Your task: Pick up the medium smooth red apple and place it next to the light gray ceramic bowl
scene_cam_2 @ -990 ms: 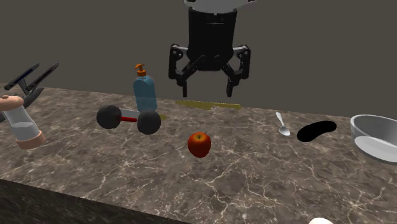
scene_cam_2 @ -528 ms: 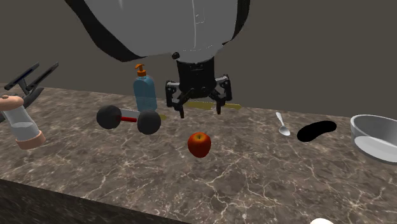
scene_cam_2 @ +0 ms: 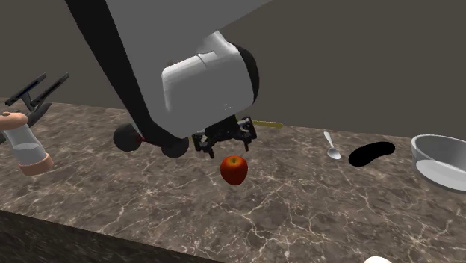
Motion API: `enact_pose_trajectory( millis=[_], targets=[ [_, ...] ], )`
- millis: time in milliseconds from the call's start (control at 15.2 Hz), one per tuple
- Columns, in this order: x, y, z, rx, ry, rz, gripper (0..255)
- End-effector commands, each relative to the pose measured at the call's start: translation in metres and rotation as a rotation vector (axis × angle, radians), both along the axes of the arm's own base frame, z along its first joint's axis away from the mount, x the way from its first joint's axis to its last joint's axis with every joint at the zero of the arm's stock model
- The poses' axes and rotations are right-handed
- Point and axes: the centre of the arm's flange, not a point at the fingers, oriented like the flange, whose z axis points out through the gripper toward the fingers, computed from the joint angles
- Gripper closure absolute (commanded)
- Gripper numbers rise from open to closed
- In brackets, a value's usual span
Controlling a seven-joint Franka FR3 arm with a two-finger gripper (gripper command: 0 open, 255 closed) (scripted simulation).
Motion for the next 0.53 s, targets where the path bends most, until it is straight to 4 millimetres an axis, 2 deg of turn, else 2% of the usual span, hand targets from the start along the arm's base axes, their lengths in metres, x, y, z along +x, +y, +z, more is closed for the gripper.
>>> enact_pose_trajectory(
  millis=[0,462],
  targets=[
    [0.007,-0.001,-0.015,-0.011,-0.008,0.004,0],
    [0.017,-0.008,-0.048,-0.011,-0.008,0.004,0]
  ],
)
